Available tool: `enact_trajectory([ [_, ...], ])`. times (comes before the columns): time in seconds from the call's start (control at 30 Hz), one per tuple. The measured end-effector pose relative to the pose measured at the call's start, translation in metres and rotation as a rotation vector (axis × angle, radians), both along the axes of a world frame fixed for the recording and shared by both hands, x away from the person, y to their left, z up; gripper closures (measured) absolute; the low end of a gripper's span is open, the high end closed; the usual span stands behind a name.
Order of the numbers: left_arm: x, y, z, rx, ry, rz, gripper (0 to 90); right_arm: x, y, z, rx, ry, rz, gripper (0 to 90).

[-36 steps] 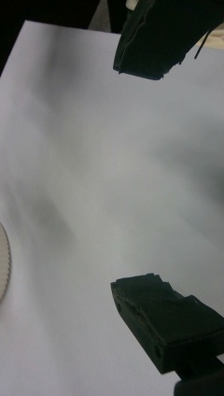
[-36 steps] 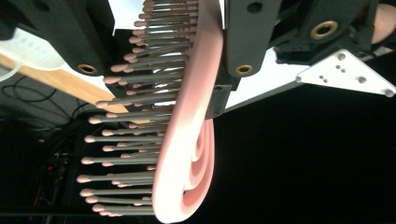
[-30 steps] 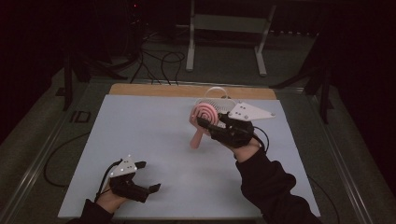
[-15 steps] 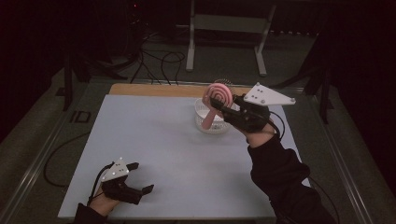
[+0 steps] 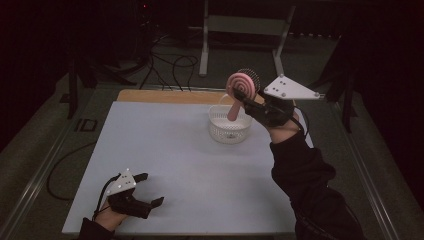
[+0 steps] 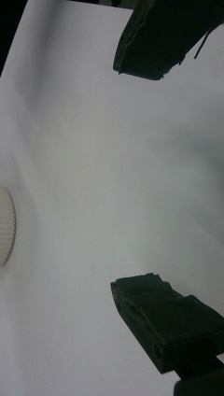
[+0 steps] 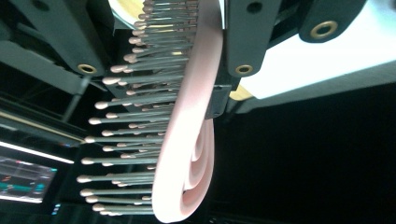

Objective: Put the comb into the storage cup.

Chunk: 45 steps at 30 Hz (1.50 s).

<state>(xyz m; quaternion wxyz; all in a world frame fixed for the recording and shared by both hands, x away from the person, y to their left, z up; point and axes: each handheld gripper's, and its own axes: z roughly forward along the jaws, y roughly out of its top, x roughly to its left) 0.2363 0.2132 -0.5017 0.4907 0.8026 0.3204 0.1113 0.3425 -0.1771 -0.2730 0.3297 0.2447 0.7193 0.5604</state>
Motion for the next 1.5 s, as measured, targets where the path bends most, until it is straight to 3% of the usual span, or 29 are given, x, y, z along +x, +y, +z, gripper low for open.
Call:
enact_trajectory([
  [0.2,0.0,0.0,0.0,0.004,-0.007,0.002,0.1,0.014,-0.001,-0.004,-0.029,-0.017,-0.044,64.5],
  [0.33,-0.001,0.001,0.001,0.001,-0.015,-0.001,0.1,0.022,0.001,-0.01,-0.077,-0.038,-0.084,64.5],
  [0.8,-0.001,0.004,0.002,-0.015,-0.035,0.02,0.1,0.048,0.009,-0.034,-0.143,-0.029,-0.18,64.5],
  [1.5,-0.002,0.005,0.002,-0.01,-0.043,0.01,0.0,0.067,0.012,-0.073,-0.165,0.002,-0.203,64.5],
])
